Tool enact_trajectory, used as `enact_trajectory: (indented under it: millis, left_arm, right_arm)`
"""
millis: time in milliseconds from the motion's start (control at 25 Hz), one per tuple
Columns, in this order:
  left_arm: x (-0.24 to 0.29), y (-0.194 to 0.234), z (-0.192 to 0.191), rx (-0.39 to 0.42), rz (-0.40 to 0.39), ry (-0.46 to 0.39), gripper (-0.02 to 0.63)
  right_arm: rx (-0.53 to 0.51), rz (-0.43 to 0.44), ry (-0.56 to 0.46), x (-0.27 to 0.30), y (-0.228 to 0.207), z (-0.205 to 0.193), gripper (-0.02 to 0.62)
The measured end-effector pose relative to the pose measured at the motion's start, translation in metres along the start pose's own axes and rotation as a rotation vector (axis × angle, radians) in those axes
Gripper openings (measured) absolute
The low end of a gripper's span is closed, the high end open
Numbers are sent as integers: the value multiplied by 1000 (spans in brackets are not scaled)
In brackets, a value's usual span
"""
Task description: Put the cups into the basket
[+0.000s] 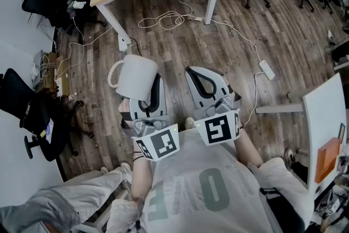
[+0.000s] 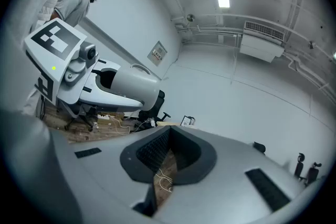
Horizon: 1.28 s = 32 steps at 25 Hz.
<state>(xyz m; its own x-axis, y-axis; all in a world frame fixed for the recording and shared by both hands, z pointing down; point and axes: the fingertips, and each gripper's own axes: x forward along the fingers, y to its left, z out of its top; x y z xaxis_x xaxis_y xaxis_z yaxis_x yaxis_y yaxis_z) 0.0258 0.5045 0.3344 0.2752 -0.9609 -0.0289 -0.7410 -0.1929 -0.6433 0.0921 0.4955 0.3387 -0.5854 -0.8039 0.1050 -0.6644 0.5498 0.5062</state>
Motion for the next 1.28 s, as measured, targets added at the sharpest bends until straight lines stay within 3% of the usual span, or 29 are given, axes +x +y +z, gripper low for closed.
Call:
enact_trajectory:
  millis: [720,1280]
  left_arm:
    - [34,-4,-9,-7,-23,13,83]
    - [105,26,-49,-66,-14,20,83]
  right_arm:
    - [30,-21,-2,18,-22,-22,-2]
    - [10,23,32,90,-40,-39,-2]
